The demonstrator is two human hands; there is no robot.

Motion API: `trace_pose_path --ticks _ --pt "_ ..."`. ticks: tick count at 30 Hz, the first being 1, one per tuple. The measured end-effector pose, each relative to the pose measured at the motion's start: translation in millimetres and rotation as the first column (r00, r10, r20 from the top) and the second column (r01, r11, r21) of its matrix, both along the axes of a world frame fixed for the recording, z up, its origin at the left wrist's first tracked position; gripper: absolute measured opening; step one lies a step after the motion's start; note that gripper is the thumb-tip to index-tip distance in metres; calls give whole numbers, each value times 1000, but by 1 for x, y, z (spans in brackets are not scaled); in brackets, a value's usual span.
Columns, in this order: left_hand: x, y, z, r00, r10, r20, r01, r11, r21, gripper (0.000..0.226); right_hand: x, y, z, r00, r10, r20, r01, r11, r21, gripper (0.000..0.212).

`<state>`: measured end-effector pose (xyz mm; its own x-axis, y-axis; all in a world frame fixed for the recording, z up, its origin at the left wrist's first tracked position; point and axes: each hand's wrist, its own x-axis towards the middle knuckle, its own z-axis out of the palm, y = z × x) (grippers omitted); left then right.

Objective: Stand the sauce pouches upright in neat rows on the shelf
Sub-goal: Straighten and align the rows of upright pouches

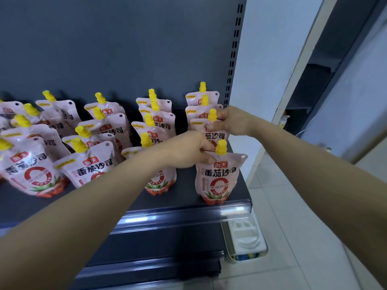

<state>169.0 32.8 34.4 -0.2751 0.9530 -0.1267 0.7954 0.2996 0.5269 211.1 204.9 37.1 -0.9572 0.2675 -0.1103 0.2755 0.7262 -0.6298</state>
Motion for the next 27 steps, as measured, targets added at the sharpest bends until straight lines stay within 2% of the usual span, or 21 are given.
trace_pose_path --ticks 2,6,12,16,19,22,26,27 --pt "1 -3 0 999 39 32 -39 999 -3 32 1 2 0 1000 8 7 -8 1000 10 19" --pt "3 -6 -2 990 135 50 -133 991 -29 34 4 5 3 997 40 72 -42 999 30 25" --pt "7 -9 -6 973 188 133 -191 982 11 24 11 8 2 990 90 108 -91 996 3 22" --pt "9 -10 -7 970 215 116 -220 975 26 23 11 10 1 986 107 125 -108 994 5 21" --pt "10 -12 -4 963 243 113 -249 967 44 14 11 10 3 988 95 125 -99 995 27 29" --pt "11 -14 -4 948 300 110 -308 949 65 30 12 8 3 990 98 100 -100 995 25 32" --pt "10 -14 -4 946 303 117 -314 945 88 31 11 10 1 988 119 100 -123 992 35 35" --pt "10 -13 -5 946 306 112 -315 946 77 24 9 10 1 987 131 93 -136 990 44 35"
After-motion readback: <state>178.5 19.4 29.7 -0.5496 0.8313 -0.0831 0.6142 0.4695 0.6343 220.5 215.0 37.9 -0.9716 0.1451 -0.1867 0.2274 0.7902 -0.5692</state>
